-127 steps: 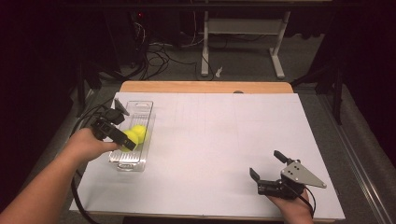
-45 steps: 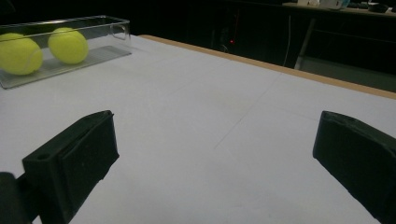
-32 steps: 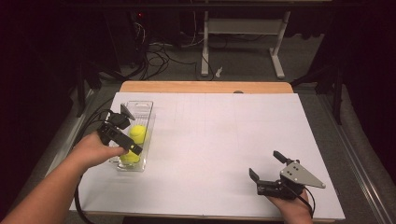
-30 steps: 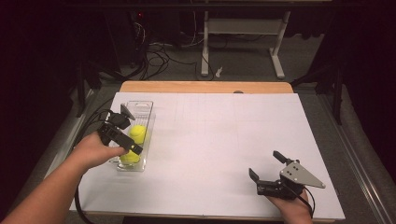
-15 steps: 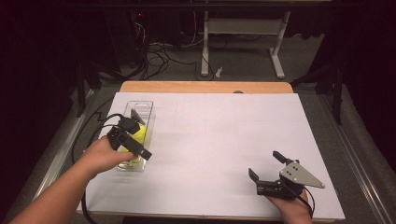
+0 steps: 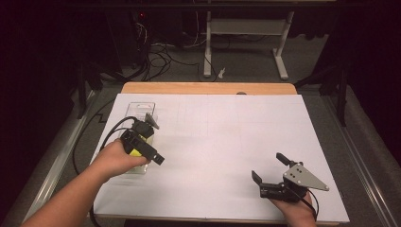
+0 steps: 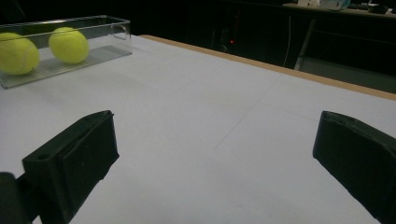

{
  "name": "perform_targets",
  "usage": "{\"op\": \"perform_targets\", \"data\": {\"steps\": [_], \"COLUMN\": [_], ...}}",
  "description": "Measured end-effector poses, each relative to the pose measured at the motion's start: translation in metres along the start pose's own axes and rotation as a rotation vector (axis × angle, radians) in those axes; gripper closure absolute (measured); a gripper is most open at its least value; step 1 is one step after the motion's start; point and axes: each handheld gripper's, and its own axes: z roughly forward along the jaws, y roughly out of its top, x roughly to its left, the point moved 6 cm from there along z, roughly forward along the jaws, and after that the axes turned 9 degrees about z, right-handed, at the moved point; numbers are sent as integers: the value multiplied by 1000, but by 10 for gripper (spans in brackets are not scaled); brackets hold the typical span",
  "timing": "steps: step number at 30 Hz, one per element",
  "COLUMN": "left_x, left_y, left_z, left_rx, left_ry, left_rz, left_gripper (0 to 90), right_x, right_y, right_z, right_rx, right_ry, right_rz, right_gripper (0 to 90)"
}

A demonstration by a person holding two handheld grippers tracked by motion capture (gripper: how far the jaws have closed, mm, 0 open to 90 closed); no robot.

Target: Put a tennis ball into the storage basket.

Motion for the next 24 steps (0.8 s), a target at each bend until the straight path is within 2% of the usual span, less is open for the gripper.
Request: {"op": "perform_targets", "data": {"steps": [19, 24], "left_x": [-31, -38], "left_y": [27, 31], "left_z": [12, 21], "left_rx": [7, 2], "left_ry": [-19, -30], "left_rz": [49, 60], "left_gripper": [9, 8], "right_x": [0, 0], "right_y": [0, 1], "right_z": [-1, -1], "right_rx": [-1, -4], "right_ry": [3, 3], "right_rz": [3, 5], "right_gripper": [6, 6]}}
